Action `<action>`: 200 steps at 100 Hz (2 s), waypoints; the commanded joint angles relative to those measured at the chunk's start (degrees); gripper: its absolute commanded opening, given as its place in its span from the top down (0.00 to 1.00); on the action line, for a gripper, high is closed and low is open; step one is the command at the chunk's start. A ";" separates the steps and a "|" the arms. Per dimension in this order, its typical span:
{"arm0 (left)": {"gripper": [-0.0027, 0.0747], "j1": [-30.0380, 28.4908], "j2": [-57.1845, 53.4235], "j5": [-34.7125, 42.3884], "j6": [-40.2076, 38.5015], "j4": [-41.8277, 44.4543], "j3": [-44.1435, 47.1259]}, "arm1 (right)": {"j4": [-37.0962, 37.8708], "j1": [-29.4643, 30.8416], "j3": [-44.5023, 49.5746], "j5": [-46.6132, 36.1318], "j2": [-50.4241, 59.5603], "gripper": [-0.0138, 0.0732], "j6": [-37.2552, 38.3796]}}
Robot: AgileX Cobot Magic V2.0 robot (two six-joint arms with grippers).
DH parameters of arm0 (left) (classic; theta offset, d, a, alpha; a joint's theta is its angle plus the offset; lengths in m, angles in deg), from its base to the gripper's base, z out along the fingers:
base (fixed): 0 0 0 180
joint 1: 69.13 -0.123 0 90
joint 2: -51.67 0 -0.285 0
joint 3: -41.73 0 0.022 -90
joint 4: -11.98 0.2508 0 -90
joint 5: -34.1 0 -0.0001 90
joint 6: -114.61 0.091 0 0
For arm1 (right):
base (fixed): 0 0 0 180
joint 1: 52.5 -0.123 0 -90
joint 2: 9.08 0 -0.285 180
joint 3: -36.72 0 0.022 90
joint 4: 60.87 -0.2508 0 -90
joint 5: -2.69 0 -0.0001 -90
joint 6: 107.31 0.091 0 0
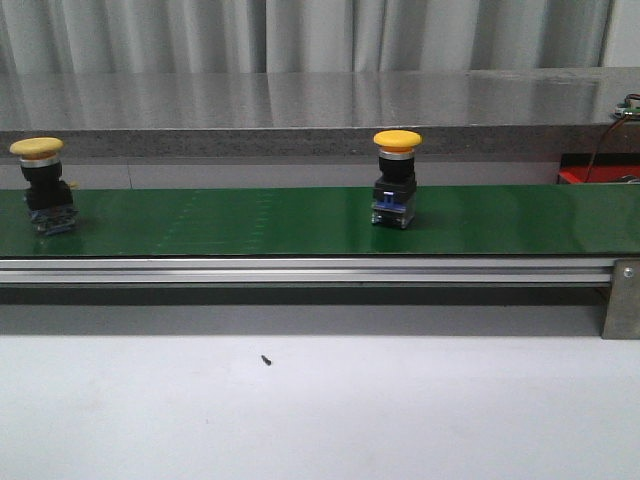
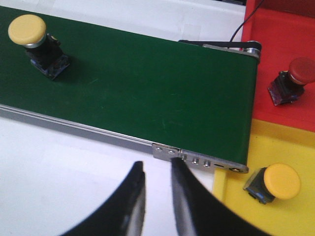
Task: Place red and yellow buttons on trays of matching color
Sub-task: 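Lower the right gripper onto the first yellow button on the belt and grasp it, then carry the yellow button into the yellow tray and open the right gripper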
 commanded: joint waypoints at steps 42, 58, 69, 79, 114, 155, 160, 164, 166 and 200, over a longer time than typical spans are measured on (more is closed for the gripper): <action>0.19 2.59 3.56 4.44 0.13 -1.01 -1.62 | -5.95 -0.50 -14.13 4.69 -12.63 0.12 -3.07; 0.19 2.59 3.60 4.44 0.13 -1.01 -1.62 | -5.95 -2.79 -18.23 4.93 -20.13 0.12 -4.49; 0.19 2.59 3.60 4.44 0.13 -1.01 -1.62 | -5.70 -4.97 -20.64 4.50 -24.60 0.12 -4.61; 0.19 2.59 3.60 4.44 0.13 -1.01 -1.62 | -5.55 -6.93 -23.17 4.56 -28.64 0.12 -4.61; 0.19 2.59 3.60 4.44 0.13 -1.01 -1.62 | -3.68 -10.69 -30.90 4.66 -40.18 0.12 -4.61; 0.19 2.59 3.60 4.44 0.13 -1.01 -1.62 | -0.53 -10.58 -34.53 6.19 -46.14 0.45 -2.39; 0.19 2.59 3.60 4.44 0.13 -1.01 -1.62 | -0.53 -10.52 -34.91 7.93 -46.14 0.54 -2.09; 0.19 2.59 3.60 4.44 0.13 -1.01 -1.62 | -0.53 -10.52 -35.24 9.12 -46.09 0.56 -1.76; 0.19 2.59 3.60 4.44 0.13 -1.01 -1.62 | -0.47 -10.52 -35.48 9.94 -46.02 0.56 -1.70; 0.19 2.59 3.60 4.44 0.13 -1.01 -1.62 | 3.38 -8.99 -36.05 15.89 -37.22 0.54 -0.29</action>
